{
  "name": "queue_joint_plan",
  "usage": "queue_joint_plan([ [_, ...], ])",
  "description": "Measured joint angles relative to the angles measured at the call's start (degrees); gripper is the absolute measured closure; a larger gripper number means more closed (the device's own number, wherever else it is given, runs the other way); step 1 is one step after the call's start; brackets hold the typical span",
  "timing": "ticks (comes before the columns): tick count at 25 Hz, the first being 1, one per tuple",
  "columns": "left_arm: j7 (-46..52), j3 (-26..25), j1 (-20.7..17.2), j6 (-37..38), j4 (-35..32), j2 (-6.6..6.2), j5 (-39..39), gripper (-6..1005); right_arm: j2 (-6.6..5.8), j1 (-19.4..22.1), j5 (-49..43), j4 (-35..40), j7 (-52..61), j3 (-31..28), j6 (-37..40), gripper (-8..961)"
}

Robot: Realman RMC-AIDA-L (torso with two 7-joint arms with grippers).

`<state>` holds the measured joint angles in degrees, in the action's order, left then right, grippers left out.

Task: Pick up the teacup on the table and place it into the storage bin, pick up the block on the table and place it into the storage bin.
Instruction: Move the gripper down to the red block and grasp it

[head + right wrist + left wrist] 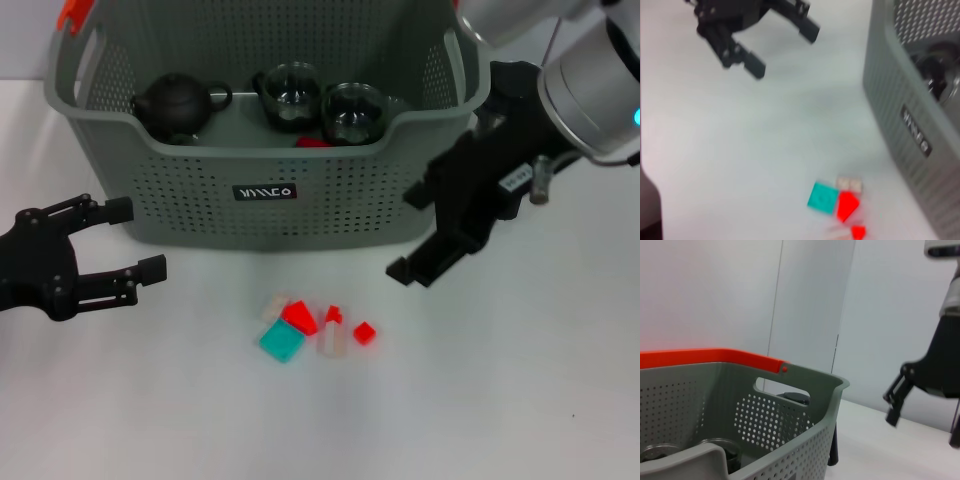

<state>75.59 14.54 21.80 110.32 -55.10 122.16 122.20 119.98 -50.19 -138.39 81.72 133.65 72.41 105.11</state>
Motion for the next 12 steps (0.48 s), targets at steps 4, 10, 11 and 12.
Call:
queue_joint_plan([
  [4,0.0,0.1,0.1,-0.2,0.3,0.10,-0.2,111,0.05,0.3,-0.4,-5.6,-2.5,0.7,-1.1,8],
  [10,0.1,0.3,0.4,-0.3,0.5,0.18,-0.2,112,0.11,-1.8,-0.7,-17.4,-3.9,4.8,-9.1,8],
  [11,0.1,0.4,0.4,-0.4,0.5,0.19,-0.2,112,0.22,-2.5,-0.7,-19.6,-4.0,5.3,-10.7,8],
  [12,0.2,0.4,0.4,-0.4,0.5,0.19,-0.2,112,0.29,-3.2,-0.7,-21.6,-4.0,5.7,-11.9,8],
])
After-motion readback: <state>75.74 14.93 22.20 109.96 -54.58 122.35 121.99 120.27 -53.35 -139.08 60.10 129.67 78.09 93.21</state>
